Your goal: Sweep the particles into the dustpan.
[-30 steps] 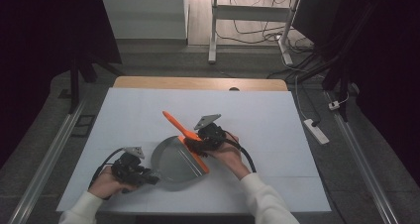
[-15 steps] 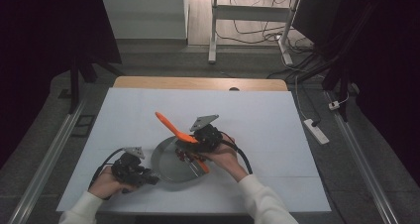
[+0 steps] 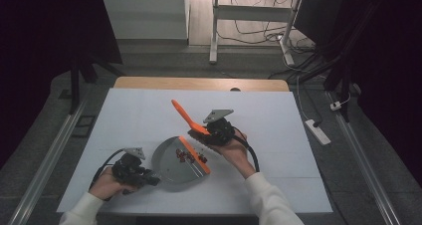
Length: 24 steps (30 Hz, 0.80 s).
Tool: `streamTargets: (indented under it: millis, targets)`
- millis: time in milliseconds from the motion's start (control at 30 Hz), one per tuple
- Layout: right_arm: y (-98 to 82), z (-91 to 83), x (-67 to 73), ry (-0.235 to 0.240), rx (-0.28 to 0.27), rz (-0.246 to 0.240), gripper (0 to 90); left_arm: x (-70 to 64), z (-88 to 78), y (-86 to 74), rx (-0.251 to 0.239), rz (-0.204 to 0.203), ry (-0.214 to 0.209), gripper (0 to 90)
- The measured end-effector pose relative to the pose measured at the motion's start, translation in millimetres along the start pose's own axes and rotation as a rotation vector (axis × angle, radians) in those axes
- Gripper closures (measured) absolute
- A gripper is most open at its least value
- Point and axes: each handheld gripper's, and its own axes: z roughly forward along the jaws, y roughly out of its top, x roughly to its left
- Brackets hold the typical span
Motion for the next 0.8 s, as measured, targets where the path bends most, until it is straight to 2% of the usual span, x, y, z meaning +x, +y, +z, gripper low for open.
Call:
streamTargets:
  millis: [200,400,533,667,800]
  targets:
    - [-5.2,2.6,-7.5,-0.017,0.022,0.024,69.4,0.0,-0.1,-0.1,-0.001,0.0,-0.001,61.3]
    - [-10.8,8.2,-12.4,-0.013,0.046,0.046,69.3,-0.3,-0.2,0.0,-0.002,-0.001,0.0,61.3]
    - [-13.1,12.0,-11.8,-0.017,0.066,0.046,69.3,-0.3,-0.2,-0.1,-0.001,0.0,-0.001,61.3]
    - [-14.3,17.2,-8.3,0.016,0.068,0.058,69.4,-0.5,-0.2,-0.1,-0.002,-0.001,0.0,61.3]
    - [-12.7,19.0,-2.3,0.017,0.074,0.034,69.3,-0.6,-0.2,-0.1,-0.002,-0.001,0.001,61.3]
